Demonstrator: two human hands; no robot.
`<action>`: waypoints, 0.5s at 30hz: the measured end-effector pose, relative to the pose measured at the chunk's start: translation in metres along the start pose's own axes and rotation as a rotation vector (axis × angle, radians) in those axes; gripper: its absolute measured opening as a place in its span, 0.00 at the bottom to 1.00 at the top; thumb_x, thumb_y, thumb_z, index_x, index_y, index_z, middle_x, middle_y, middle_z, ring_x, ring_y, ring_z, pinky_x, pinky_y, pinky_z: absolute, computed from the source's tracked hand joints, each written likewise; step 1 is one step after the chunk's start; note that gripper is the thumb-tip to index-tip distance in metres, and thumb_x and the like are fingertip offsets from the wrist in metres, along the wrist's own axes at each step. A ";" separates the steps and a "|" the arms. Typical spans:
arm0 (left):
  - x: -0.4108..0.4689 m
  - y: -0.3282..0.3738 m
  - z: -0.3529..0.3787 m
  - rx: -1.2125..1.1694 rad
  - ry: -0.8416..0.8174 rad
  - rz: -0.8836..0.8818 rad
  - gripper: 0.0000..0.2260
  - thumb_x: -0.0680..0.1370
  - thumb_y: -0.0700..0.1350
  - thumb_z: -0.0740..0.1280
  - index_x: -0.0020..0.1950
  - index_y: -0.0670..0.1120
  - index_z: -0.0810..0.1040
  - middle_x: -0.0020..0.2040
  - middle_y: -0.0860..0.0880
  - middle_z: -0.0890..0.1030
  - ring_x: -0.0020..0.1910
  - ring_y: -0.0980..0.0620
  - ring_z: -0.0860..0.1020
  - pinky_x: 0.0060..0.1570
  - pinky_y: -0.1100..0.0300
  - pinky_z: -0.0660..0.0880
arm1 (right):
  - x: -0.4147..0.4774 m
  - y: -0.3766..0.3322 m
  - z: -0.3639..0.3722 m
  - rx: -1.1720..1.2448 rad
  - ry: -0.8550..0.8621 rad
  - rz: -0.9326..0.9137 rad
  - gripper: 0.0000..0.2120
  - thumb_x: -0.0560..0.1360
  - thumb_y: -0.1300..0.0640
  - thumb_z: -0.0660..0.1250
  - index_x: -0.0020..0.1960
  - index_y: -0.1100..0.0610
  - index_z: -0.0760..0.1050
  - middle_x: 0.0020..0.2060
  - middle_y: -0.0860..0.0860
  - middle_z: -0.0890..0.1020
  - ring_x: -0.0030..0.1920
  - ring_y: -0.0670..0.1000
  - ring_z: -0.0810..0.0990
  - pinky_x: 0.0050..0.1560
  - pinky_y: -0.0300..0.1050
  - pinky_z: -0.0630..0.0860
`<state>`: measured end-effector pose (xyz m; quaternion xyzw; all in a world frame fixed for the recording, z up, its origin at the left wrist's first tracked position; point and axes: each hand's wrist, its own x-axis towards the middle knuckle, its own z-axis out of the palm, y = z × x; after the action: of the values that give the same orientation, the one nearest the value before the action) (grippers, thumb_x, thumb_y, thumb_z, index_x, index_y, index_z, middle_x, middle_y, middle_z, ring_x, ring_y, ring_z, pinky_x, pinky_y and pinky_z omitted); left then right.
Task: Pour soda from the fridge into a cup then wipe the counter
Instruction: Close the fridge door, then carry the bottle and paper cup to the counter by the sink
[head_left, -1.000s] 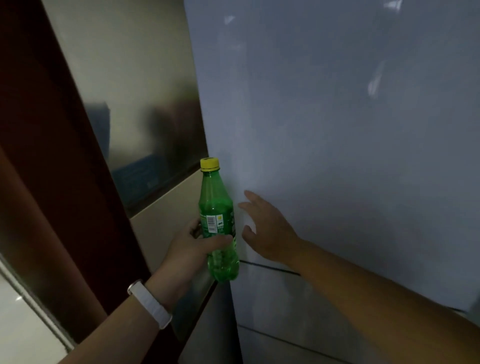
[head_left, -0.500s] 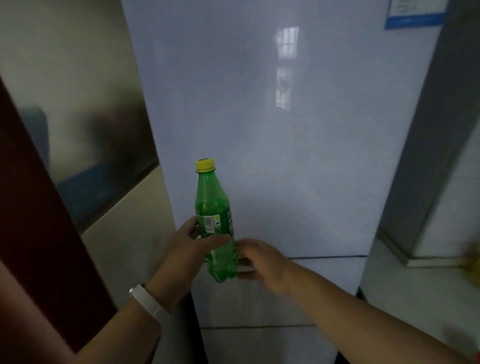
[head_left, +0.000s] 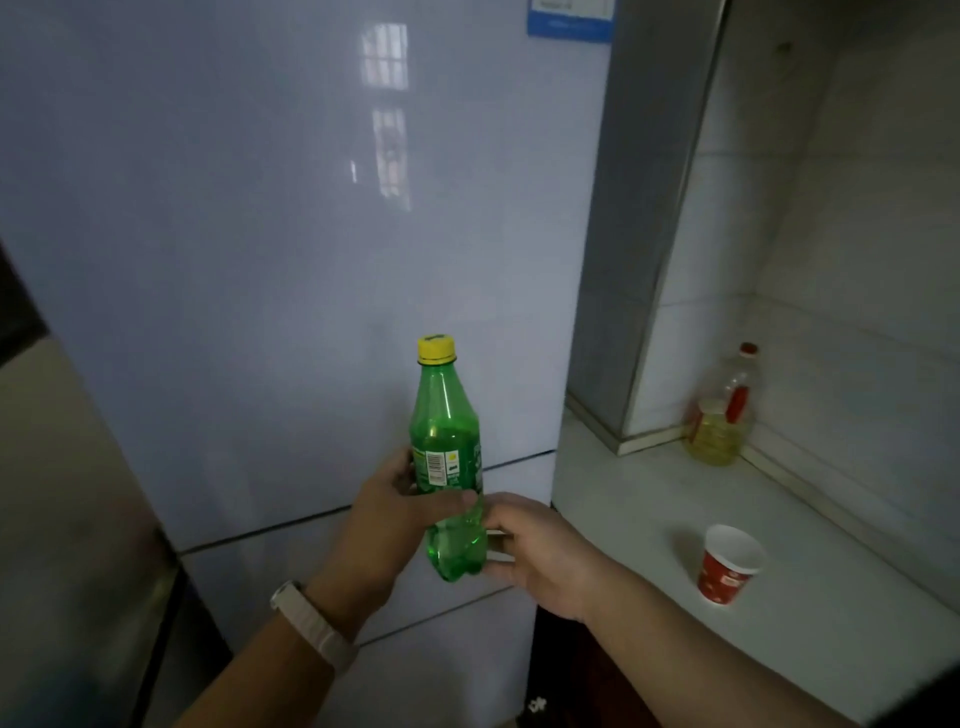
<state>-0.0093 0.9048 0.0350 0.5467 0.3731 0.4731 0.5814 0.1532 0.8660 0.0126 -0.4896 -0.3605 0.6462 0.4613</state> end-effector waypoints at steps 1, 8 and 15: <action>0.005 -0.005 0.011 0.005 -0.024 -0.009 0.23 0.60 0.36 0.77 0.55 0.43 0.81 0.49 0.42 0.86 0.48 0.41 0.84 0.50 0.46 0.81 | -0.001 0.001 -0.012 0.010 0.026 0.002 0.12 0.75 0.62 0.65 0.57 0.60 0.79 0.48 0.54 0.85 0.53 0.53 0.83 0.51 0.48 0.80; 0.050 -0.042 0.098 0.040 -0.128 -0.065 0.23 0.63 0.36 0.78 0.56 0.43 0.81 0.51 0.42 0.85 0.50 0.38 0.83 0.53 0.40 0.80 | -0.004 -0.001 -0.106 0.066 0.120 -0.001 0.17 0.70 0.58 0.68 0.58 0.60 0.80 0.53 0.56 0.85 0.58 0.56 0.81 0.61 0.53 0.78; 0.087 -0.089 0.188 0.081 -0.222 -0.111 0.21 0.65 0.32 0.78 0.56 0.42 0.81 0.49 0.43 0.86 0.48 0.42 0.84 0.48 0.49 0.82 | -0.007 0.006 -0.205 0.091 0.216 0.026 0.18 0.70 0.56 0.70 0.59 0.60 0.78 0.52 0.53 0.85 0.56 0.54 0.82 0.62 0.52 0.77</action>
<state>0.2061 0.9395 -0.0224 0.5973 0.3546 0.3614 0.6220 0.3498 0.8605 -0.0441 -0.5397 -0.2724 0.6113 0.5108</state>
